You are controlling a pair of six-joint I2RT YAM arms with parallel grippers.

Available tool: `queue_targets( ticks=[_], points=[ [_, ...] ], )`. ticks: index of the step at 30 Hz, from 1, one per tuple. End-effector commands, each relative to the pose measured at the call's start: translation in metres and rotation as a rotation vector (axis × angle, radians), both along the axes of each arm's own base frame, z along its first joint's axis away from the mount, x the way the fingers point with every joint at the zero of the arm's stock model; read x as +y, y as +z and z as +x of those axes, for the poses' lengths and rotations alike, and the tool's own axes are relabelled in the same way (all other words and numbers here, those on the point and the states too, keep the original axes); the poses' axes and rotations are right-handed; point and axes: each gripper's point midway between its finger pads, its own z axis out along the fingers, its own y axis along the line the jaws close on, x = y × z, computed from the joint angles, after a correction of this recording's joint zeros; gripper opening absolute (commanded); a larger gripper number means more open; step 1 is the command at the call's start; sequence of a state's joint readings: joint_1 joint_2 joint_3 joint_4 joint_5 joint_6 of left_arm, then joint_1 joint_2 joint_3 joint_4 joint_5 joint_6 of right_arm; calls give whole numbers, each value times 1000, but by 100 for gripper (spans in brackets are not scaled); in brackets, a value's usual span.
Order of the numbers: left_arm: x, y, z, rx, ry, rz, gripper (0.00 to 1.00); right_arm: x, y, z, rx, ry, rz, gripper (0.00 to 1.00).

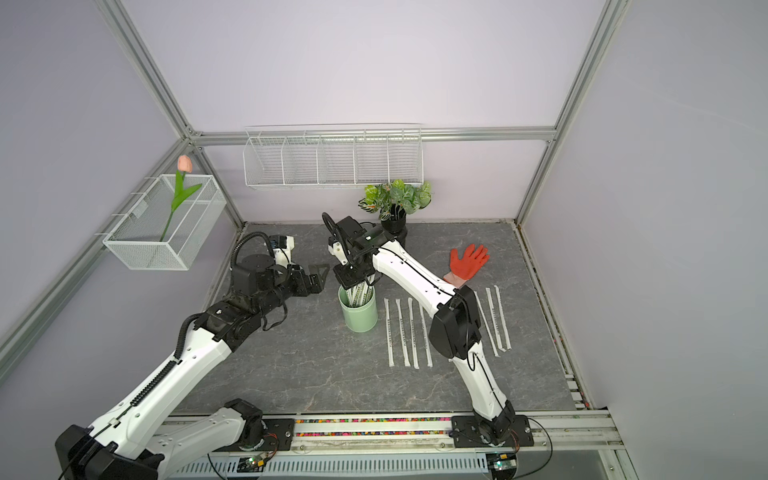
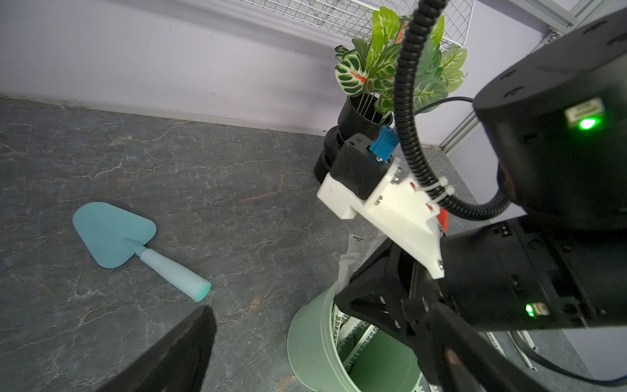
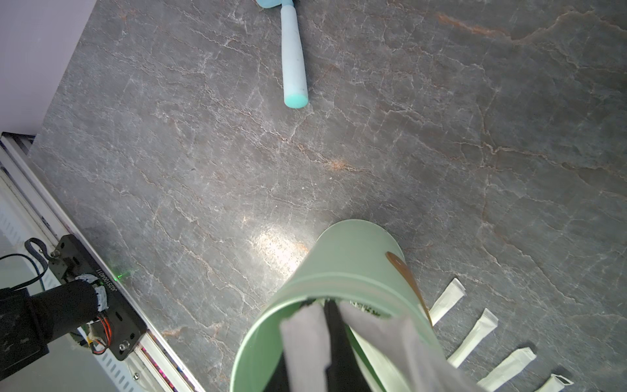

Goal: Take the straws out of the storage container
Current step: Pick up the straw from the container.

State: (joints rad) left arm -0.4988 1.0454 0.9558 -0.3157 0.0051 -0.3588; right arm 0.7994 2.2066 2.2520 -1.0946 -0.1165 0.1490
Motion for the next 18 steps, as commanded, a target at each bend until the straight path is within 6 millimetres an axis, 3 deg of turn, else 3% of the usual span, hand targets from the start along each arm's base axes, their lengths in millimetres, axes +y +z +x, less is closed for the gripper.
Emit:
queue_targets(
  ticks=[1,7,18],
  points=[
    [-3,7,-2,-9,-13,-10,100,-3,31,-10,-46,23,26,10],
    [-3,7,-1,-7,-15,-12,100,-9,46,-16,-72,23,21,10],
    [-4,8,-2,-10,-20,-16,100,-10,54,-21,-97,24,34,10]
  ],
)
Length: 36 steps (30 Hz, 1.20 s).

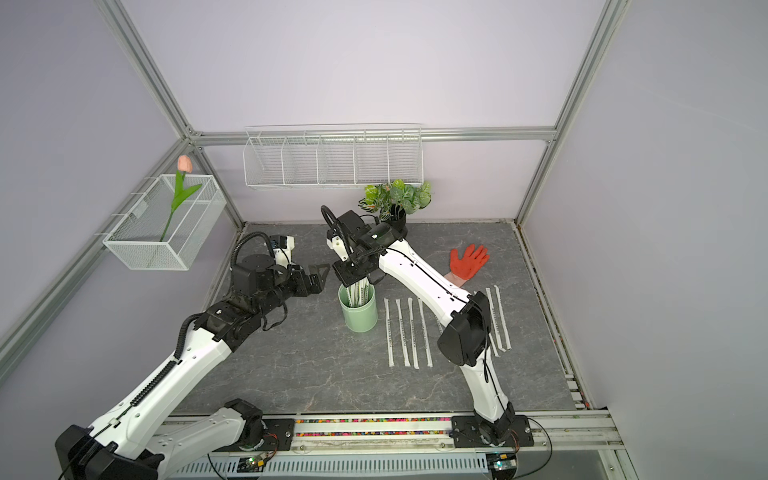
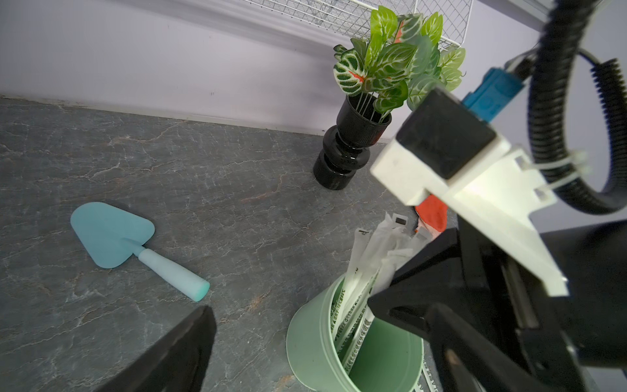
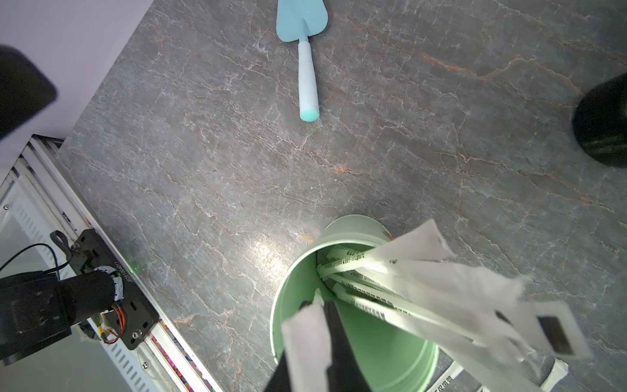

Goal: Take the straws out of the storage container
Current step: Pick up the straw from the container.

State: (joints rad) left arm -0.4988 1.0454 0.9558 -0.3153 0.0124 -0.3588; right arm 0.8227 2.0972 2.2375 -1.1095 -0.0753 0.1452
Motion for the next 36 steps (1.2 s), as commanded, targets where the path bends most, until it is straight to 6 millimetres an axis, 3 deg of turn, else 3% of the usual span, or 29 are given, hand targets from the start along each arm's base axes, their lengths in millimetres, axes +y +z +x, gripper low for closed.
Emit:
queue_targets(
  ticks=[1,11,30,36],
  points=[
    [-3,8,-1,-12,-13,-13,100,-2,7,-7,-12,17,1,10],
    [-3,8,-1,-11,-14,-13,100,-2,16,-4,-42,2,19,10],
    [-4,8,-2,-11,-20,-19,100,-37,107,-20,-195,-53,117,10],
    [-6,4,-1,-2,-28,-17,100,-69,148,-37,-255,-93,142,9]
  ],
)
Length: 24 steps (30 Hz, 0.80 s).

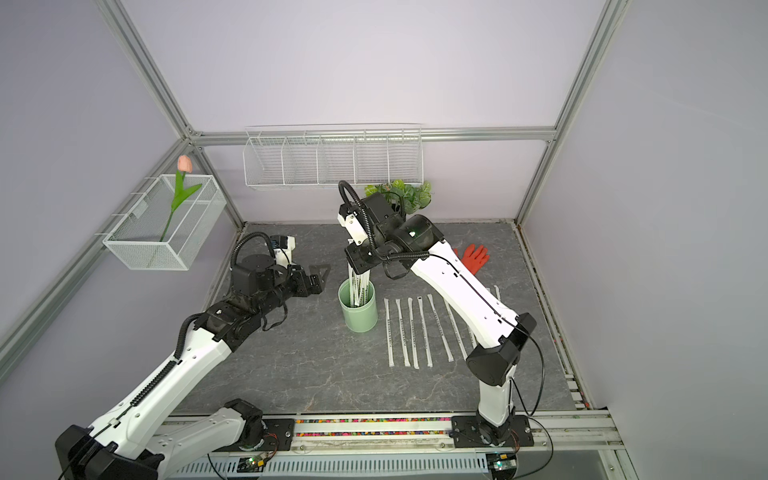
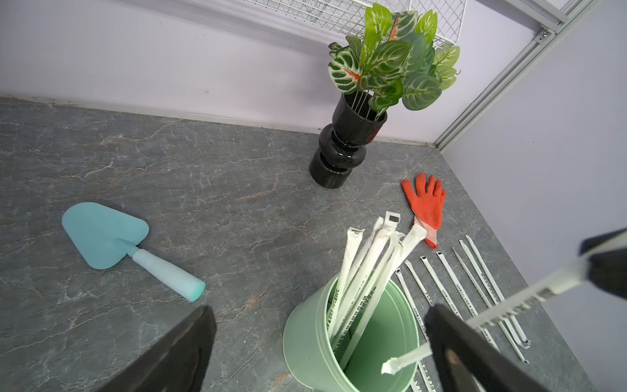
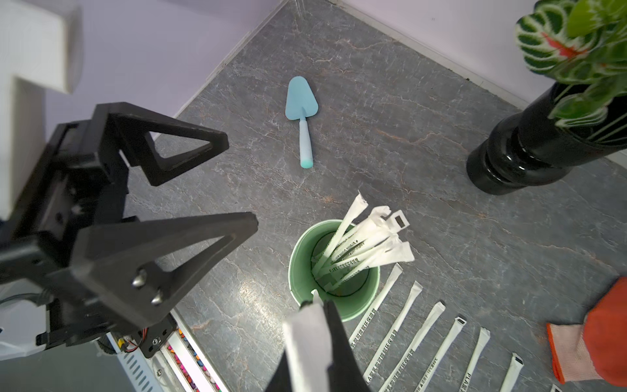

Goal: Take the straws out of the storage container
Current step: Pick up the straw from the container.

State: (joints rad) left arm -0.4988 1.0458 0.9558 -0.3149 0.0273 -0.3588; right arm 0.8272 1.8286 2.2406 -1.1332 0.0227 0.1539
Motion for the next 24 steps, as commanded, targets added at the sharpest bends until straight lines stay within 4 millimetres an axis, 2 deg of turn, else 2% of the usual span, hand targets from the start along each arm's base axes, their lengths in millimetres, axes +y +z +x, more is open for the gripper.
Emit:
queue_targets(
  ticks=[1,6,10,13,16,24],
  points=[
    [-4,4,0,-3,-15,-14,100,-30,34,-17,-43,-42,17,9],
    [-5,7,-1,-10,-21,-20,100,-74,59,-33,-77,-114,15,10],
    [-4,10,-2,-18,-22,-22,100,-120,58,-43,-70,-203,-51,9],
    [-4,13,-4,-26,-26,-26,100,-163,44,-45,-39,-303,-153,9],
    [-3,17,-5,-36,-28,-22,100,-207,23,-44,8,-414,-285,8],
    [-1,16,-4,-42,-20,-3,100,-284,-36,-33,188,-607,-492,7]
  ],
)
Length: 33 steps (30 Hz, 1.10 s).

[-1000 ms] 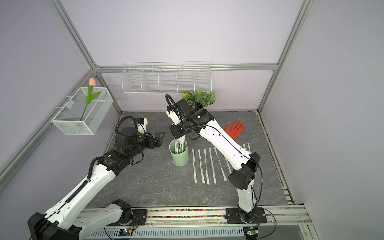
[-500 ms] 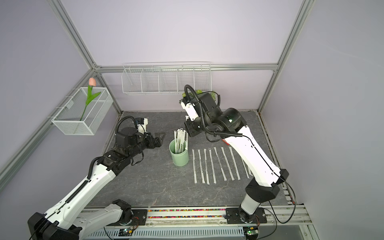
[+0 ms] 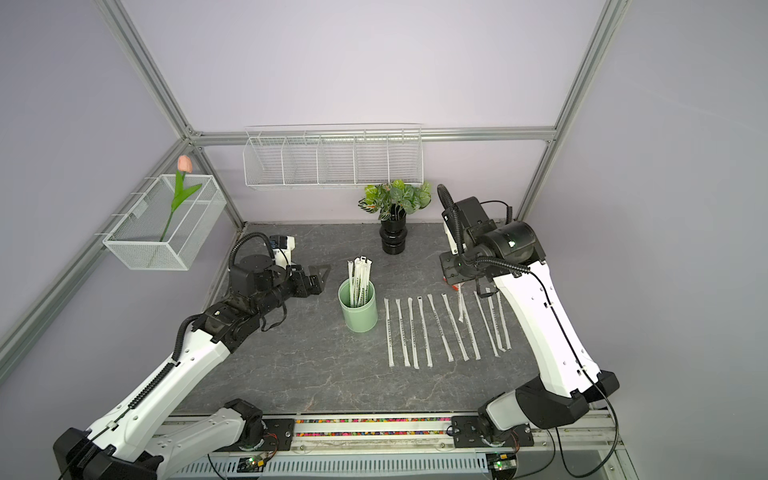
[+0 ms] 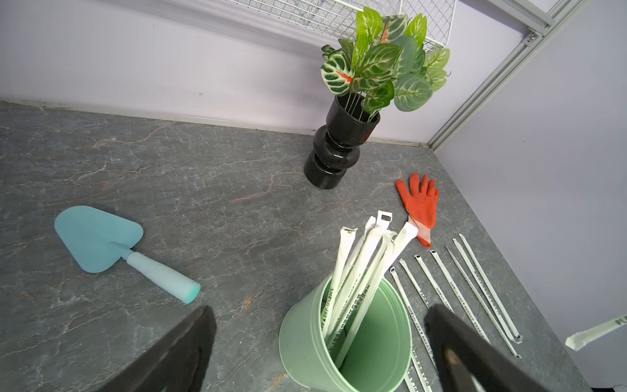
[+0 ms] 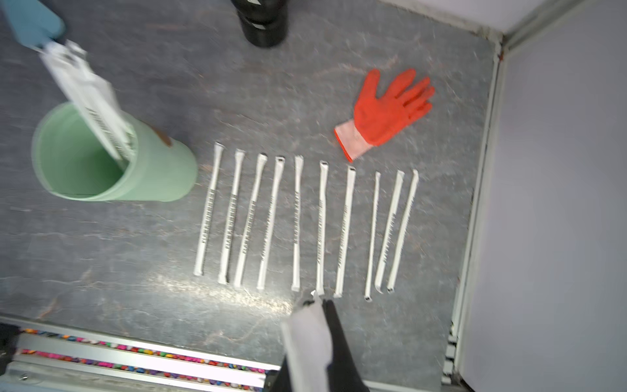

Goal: Take the straws out of the storage container
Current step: Pick up the straw from the container, then place the straw at the center of the board.

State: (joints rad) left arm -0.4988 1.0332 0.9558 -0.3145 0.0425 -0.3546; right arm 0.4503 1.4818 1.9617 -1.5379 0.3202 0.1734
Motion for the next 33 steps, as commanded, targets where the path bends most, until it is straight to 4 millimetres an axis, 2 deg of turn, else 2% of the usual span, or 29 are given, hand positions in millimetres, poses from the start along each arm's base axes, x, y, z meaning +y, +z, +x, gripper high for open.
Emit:
queue_targets(
  ticks=[1,9,14,22,33],
  points=[
    [1,11,-1,-31,-3,8,100,-37,-22,-3,101,-81,-106,7],
    [-2,-1,5,-3,-6,33,100,-108,-68,10,286,-245,-237,7],
    [-3,-7,8,9,-6,55,100,-136,-102,21,373,-335,-227,7],
    [1,-13,12,6,11,87,100,-172,-152,44,501,-414,-264,7],
    [2,-15,13,1,13,102,100,-201,-219,80,584,-460,-264,7]
  ],
)
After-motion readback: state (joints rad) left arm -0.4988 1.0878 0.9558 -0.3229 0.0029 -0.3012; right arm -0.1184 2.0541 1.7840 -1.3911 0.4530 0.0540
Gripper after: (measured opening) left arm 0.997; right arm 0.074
